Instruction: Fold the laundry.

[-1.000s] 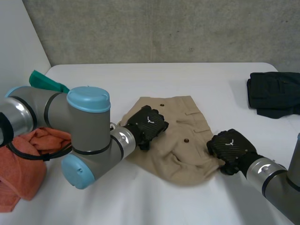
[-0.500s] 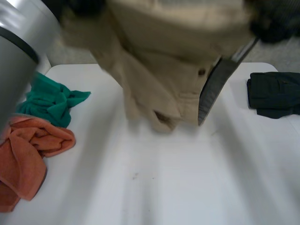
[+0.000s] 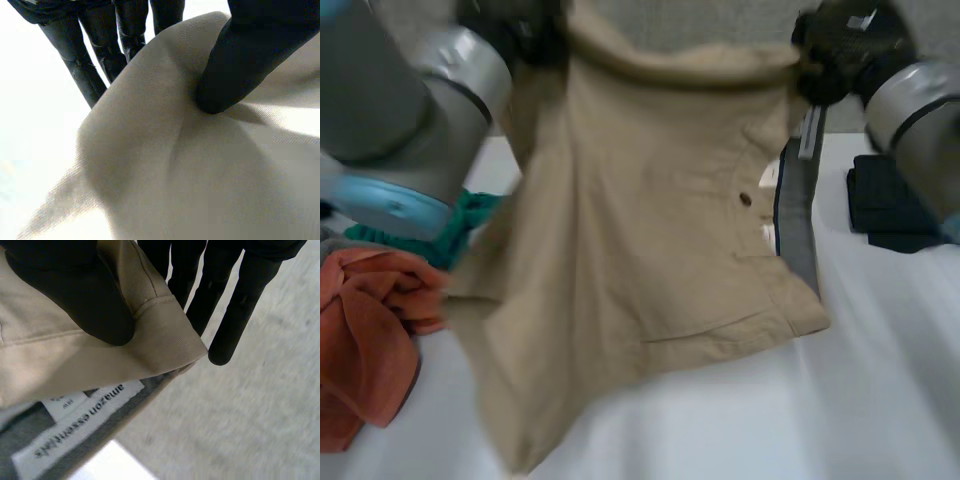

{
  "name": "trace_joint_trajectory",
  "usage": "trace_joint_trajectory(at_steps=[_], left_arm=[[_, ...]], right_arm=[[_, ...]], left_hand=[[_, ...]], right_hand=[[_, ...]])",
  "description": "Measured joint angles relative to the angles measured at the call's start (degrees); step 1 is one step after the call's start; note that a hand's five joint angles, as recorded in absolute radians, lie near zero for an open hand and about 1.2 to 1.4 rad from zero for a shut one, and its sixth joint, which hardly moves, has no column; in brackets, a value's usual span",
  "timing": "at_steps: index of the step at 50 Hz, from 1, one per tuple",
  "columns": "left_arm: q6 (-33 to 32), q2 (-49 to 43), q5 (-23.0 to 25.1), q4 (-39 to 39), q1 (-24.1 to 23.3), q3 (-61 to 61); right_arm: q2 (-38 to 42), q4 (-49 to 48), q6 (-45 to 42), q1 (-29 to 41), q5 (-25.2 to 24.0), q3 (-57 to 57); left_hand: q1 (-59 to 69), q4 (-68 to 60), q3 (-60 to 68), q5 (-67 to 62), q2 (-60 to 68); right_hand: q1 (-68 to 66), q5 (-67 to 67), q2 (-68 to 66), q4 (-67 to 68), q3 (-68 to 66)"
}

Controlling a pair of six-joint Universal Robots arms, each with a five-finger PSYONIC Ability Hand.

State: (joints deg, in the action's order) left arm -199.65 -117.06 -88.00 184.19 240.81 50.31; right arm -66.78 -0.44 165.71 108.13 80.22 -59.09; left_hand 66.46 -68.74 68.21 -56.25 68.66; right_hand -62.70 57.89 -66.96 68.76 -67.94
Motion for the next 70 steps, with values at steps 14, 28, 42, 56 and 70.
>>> trace_joint_trajectory(at_steps=[14,28,42,56,70], left_arm=[[4.2,-25.5,0.2,3.8,4.9,-10.9],[-0.1,1.5,-3.8,-2.9,-1.4,14.3],[0.2,20.1,-14.2,-6.4,-13.8,53.2],[5.1,14.9,-17.4,5.6,-8.5,62.2],[5.2,9.4,-15.7,5.7,-6.6,60.1]], right_arm=[[29.5,-9.3,-11.0,2.0,14.2,17.6],[9.2,0.5,-12.6,-1.6,1.7,2.0],[-10.2,14.4,-33.7,-7.4,-17.3,-33.5],[-1.5,-6.6,-30.1,-9.9,-22.7,-43.9],[4.0,-12.6,-26.3,-8.5,-21.2,-41.1]], left_hand=[[-55.7,57.1,-56.0,53.4,-56.7],[-53.7,55.7,-54.9,52.5,-55.5],[-50.2,52.6,-52.6,50.1,-52.9],[-48.1,50.4,-50.1,47.8,-50.5],[-37.0,39.8,-39.5,37.2,-39.7]], right_hand=[[49.9,-55.1,55.0,-56.8,56.1],[49.9,-55.1,55.0,-56.8,56.1],[39.5,-44.3,44.5,-45.7,44.8],[33.1,-37.9,37.4,-39.0,38.4],[29.5,-34.0,33.4,-35.1,34.2]])
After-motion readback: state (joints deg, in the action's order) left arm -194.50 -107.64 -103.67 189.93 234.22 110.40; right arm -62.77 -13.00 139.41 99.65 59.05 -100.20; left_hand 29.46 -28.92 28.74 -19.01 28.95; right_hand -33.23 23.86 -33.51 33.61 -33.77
